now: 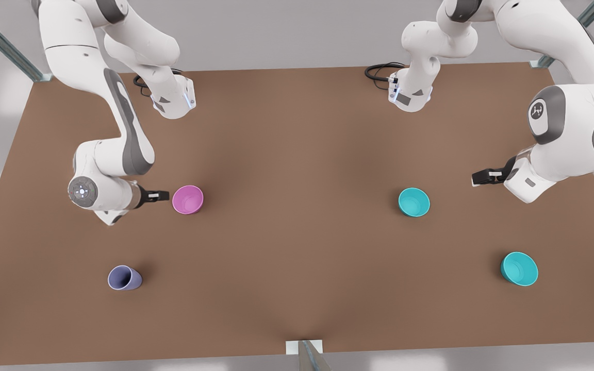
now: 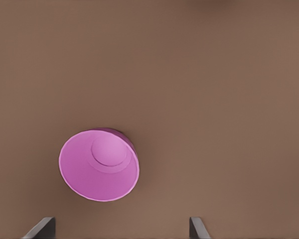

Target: Stack the blue bowl on the pink bowl

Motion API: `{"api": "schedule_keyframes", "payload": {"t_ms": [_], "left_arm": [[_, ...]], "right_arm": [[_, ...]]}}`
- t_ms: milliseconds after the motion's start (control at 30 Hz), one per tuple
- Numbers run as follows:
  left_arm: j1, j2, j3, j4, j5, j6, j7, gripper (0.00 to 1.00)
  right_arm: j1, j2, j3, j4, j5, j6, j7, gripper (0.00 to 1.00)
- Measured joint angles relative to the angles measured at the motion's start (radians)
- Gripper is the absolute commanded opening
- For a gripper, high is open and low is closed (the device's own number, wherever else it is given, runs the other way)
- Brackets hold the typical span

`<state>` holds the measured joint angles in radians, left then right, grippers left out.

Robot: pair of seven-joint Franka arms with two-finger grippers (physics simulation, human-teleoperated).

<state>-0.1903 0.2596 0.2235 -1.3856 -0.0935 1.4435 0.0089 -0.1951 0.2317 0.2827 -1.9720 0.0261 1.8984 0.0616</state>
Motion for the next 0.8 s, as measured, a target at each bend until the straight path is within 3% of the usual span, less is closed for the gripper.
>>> {"api": "schedule_keyframes", "payload": {"t_ms": [367,800], "left_arm": [[0.000,-0.002,0.000,0.001,-0.002,-0.009,0.004,1.00],[-0.001,0.005,-0.001,-0.001,-0.005,-0.016,0.006,1.00]], "right_arm": [[0.014,-0.020,0.001,-0.230,0.023,0.286,0.031,1.00],[0.008,0.083,0.001,-0.323,0.025,0.506,0.052,1.00]]}}
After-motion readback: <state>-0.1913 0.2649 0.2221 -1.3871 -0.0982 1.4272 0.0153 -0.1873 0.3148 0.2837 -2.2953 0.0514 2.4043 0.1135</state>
